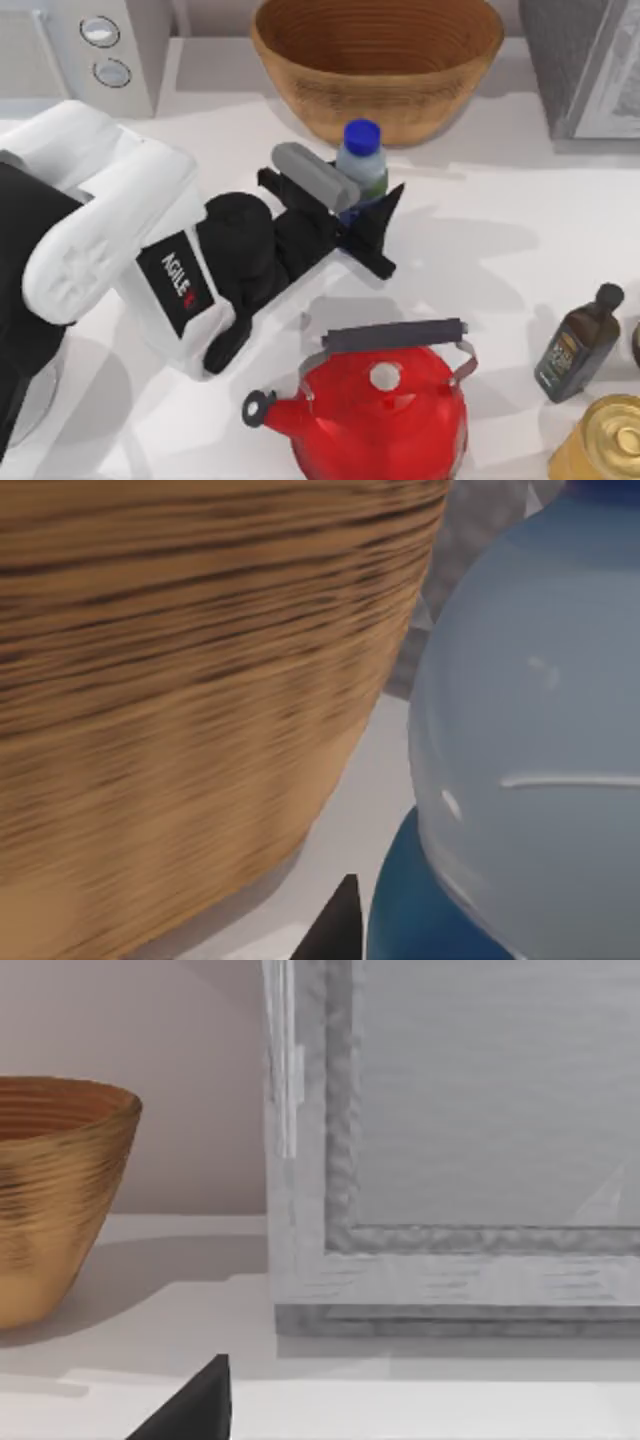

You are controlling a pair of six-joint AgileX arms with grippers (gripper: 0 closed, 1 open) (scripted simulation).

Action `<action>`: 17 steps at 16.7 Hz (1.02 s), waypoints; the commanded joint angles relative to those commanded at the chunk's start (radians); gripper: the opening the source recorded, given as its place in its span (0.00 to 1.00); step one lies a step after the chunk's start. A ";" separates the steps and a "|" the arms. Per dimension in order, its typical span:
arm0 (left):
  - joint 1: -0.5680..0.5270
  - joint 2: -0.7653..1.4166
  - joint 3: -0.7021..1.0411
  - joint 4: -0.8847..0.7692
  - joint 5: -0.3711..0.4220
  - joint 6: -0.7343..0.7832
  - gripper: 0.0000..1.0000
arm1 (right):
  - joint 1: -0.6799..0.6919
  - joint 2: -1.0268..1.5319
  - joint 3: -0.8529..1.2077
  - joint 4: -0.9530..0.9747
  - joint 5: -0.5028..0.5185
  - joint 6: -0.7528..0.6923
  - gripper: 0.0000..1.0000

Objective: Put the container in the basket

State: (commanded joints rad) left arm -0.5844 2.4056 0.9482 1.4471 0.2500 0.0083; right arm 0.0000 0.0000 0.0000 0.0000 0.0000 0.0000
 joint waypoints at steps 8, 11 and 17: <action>-0.014 -0.142 -0.152 0.011 0.056 -0.018 0.00 | 0.000 0.000 0.000 0.000 0.000 0.000 1.00; -0.003 -0.282 -0.277 -0.001 0.079 -0.024 0.00 | 0.000 0.000 0.000 0.000 0.000 0.000 1.00; 0.074 -0.609 -0.499 -0.084 0.119 -0.004 0.00 | 0.000 0.000 0.000 0.000 0.000 0.000 1.00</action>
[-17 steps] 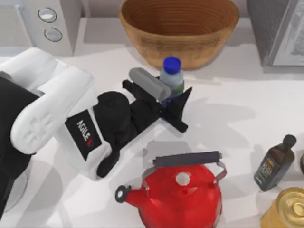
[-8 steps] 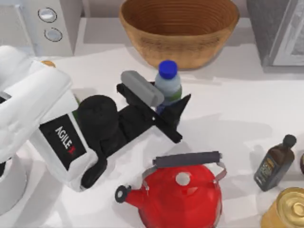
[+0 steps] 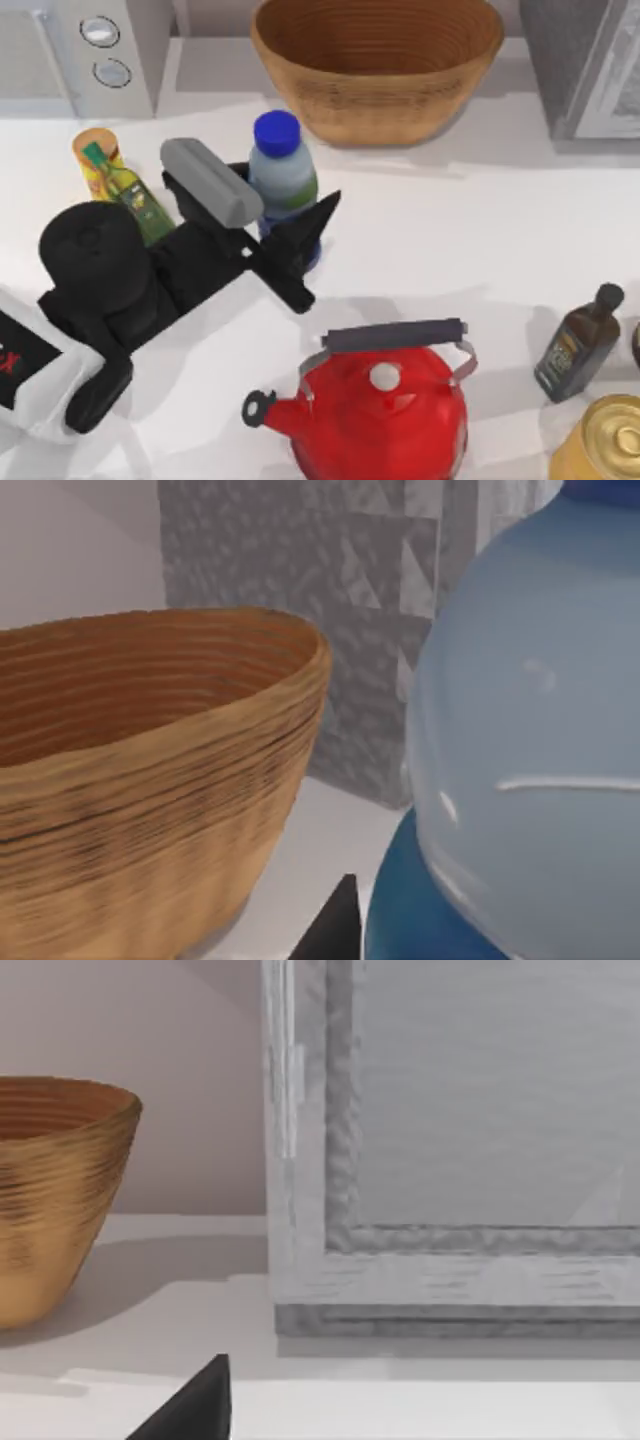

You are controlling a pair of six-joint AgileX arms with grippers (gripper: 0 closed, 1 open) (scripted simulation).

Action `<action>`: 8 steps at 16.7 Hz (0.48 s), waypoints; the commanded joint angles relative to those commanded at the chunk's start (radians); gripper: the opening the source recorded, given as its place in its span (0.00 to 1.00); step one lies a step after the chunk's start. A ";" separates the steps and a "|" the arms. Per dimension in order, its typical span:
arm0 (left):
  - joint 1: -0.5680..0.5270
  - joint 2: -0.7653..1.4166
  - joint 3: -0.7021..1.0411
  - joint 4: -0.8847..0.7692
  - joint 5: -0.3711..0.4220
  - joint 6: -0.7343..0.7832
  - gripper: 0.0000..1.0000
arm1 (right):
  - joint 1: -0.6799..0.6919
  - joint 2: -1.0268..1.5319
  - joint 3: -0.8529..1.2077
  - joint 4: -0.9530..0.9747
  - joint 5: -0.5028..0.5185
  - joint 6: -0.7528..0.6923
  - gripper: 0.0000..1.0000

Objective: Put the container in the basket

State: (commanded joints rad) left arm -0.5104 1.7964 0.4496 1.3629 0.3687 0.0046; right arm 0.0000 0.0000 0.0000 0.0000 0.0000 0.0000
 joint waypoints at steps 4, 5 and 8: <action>0.065 -0.121 -0.086 -0.061 0.012 0.012 0.00 | 0.000 0.000 0.000 0.000 0.000 0.000 1.00; 0.069 -0.126 -0.090 -0.065 0.012 0.012 0.00 | 0.000 0.000 0.000 0.000 0.000 0.000 1.00; 0.069 -0.126 -0.090 -0.065 0.012 0.012 0.00 | 0.000 0.000 0.000 0.000 0.000 0.000 1.00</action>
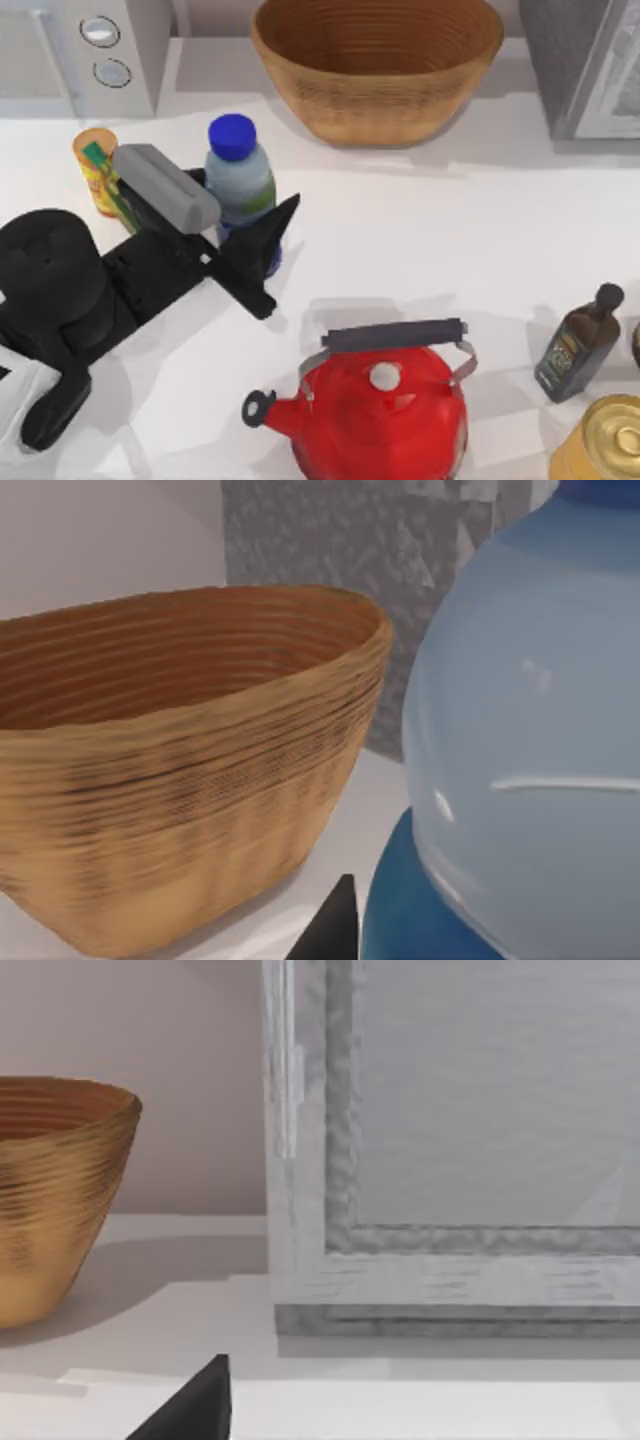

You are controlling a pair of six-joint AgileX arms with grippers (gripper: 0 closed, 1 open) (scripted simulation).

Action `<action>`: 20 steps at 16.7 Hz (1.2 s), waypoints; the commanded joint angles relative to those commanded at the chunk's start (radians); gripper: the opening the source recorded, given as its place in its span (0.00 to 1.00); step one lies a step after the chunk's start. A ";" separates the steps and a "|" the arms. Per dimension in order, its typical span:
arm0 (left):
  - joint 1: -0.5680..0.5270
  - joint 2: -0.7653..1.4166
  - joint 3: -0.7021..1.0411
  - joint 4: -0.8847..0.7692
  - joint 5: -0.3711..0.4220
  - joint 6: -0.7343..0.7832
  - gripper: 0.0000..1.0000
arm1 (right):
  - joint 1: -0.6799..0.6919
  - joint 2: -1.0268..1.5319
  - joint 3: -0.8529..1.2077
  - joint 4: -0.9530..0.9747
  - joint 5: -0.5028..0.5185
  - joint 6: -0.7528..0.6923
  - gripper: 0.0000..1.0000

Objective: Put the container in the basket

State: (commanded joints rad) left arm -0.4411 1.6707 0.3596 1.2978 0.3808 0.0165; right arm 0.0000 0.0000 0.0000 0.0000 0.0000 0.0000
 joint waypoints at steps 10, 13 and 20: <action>-0.025 0.176 0.389 -0.241 0.035 0.011 0.00 | 0.000 0.000 0.000 0.000 0.000 0.000 1.00; -0.010 0.277 0.693 -0.416 0.036 0.013 0.00 | 0.000 0.000 0.000 0.000 0.000 0.000 1.00; 0.021 0.433 1.263 -0.810 0.032 0.020 0.00 | 0.000 0.000 0.000 0.000 0.000 0.000 1.00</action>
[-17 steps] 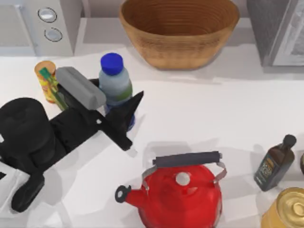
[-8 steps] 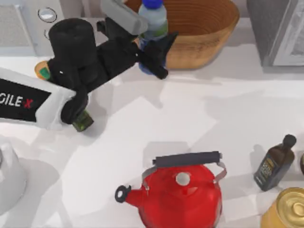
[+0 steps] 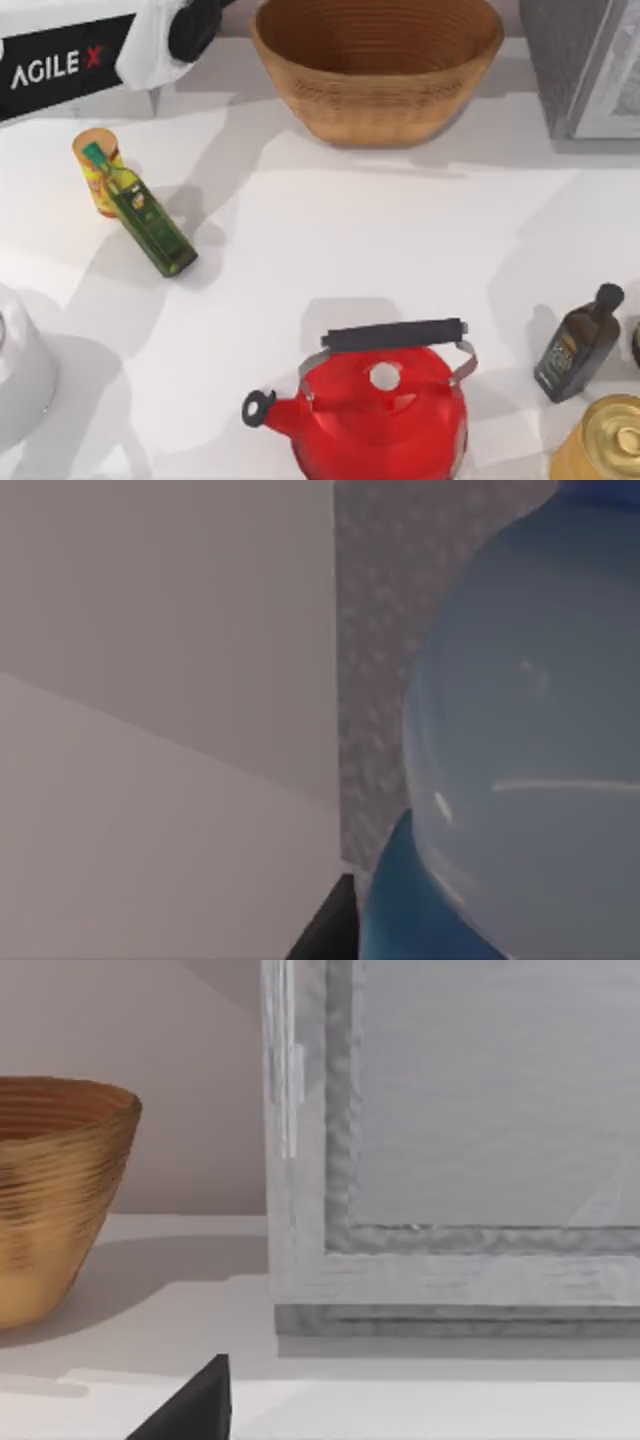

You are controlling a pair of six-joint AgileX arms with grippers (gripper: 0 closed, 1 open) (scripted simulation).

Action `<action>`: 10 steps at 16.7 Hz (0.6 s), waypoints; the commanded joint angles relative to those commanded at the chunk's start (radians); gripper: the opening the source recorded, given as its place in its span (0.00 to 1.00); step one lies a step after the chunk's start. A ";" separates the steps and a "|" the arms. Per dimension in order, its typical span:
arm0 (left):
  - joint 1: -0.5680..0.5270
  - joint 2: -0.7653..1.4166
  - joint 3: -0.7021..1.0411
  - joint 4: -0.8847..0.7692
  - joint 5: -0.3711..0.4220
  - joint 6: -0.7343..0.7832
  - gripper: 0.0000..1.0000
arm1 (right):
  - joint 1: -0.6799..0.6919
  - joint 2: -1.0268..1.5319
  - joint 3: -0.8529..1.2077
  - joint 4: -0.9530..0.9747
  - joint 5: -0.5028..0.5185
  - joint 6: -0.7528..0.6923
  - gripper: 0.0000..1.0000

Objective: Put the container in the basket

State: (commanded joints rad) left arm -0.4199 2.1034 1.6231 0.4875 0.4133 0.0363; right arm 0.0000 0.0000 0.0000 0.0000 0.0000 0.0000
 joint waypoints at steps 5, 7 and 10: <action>0.008 0.027 0.104 -0.096 -0.001 0.002 0.00 | 0.000 0.000 0.000 0.000 0.000 0.000 1.00; 0.008 0.027 0.104 -0.096 -0.001 0.002 0.00 | 0.000 0.000 0.000 0.000 0.000 0.000 1.00; -0.003 0.038 0.118 -0.095 -0.005 0.004 0.00 | 0.000 0.000 0.000 0.000 0.000 0.000 1.00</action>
State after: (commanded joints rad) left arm -0.4231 2.1415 1.7410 0.3924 0.4087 0.0401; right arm 0.0000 0.0000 0.0000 0.0000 0.0000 0.0000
